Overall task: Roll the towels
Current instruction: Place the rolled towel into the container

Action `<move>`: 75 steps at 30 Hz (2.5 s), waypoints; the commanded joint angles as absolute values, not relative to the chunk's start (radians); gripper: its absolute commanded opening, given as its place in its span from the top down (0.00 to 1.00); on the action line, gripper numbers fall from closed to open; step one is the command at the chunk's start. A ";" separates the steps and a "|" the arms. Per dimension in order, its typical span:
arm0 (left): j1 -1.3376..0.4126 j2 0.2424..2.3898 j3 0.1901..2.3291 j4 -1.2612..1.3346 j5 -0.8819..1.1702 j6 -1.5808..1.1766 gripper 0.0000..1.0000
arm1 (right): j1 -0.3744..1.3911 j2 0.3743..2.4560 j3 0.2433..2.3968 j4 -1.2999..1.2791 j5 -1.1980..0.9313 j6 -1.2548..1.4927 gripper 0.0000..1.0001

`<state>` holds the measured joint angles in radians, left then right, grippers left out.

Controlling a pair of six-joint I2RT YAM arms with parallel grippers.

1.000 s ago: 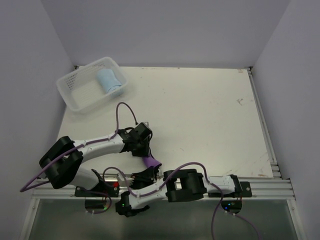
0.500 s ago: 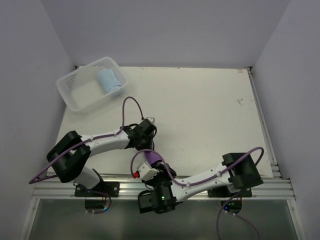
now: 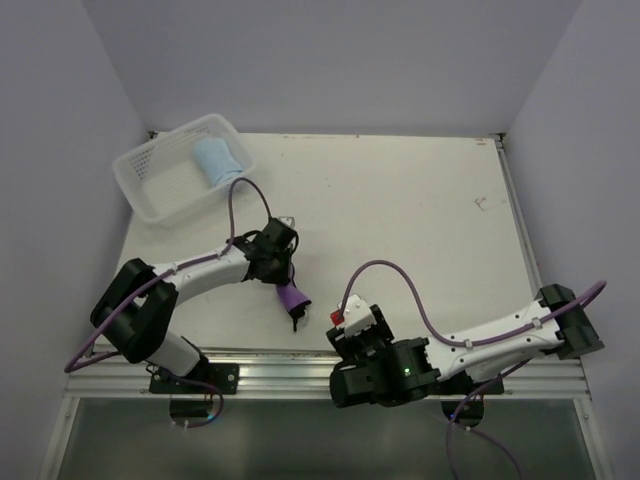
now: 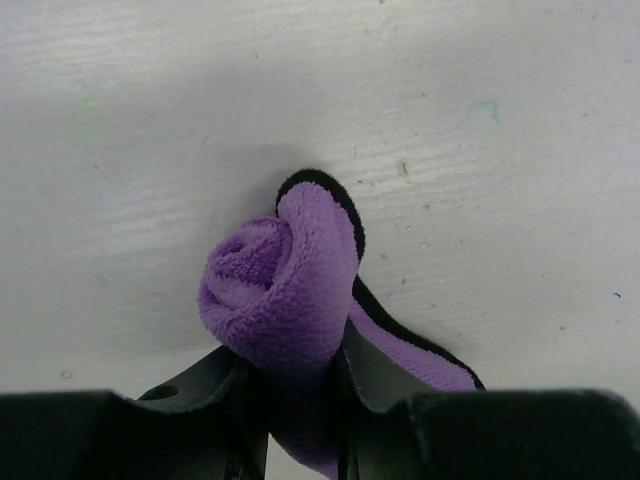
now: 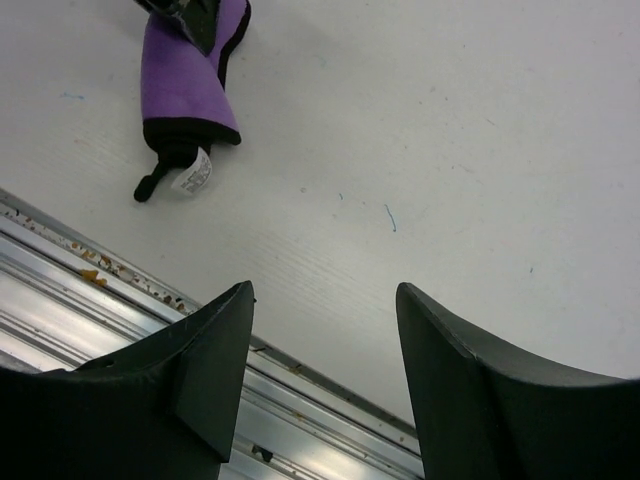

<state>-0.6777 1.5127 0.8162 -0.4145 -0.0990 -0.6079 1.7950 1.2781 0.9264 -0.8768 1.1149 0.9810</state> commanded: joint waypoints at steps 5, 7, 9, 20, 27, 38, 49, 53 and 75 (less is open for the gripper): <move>-0.597 1.552 0.983 -0.506 -0.170 -0.480 1.00 | 1.760 1.129 0.890 -0.887 1.207 1.019 0.36; -0.553 1.568 1.038 -0.523 -0.167 -0.443 1.00 | 1.734 1.094 0.888 -0.882 1.207 0.993 0.36; -0.519 1.594 1.080 -0.555 -0.167 -0.420 1.00 | 1.692 1.031 0.871 -0.853 1.201 0.945 0.36; -0.243 1.769 1.606 -0.761 -0.157 -0.354 1.00 | 1.549 0.870 0.857 -0.744 1.097 0.689 0.36; -0.098 1.972 2.107 -0.914 -0.218 -0.322 1.00 | 1.441 0.804 0.851 -0.742 0.984 0.632 0.34; 0.127 2.121 2.258 -0.904 -0.241 -0.284 1.00 | 1.229 0.784 0.810 -0.749 0.855 0.569 0.30; 0.143 2.220 2.166 -0.838 -0.253 -0.232 1.00 | 1.042 0.821 0.747 -0.634 0.677 0.511 0.30; 0.143 2.281 2.175 -0.818 -0.190 -0.241 1.00 | 0.997 0.847 0.741 -0.623 0.641 0.506 0.30; 0.141 2.381 2.109 -0.655 -0.103 -0.276 0.62 | 0.847 0.943 0.758 -0.538 0.520 0.453 0.30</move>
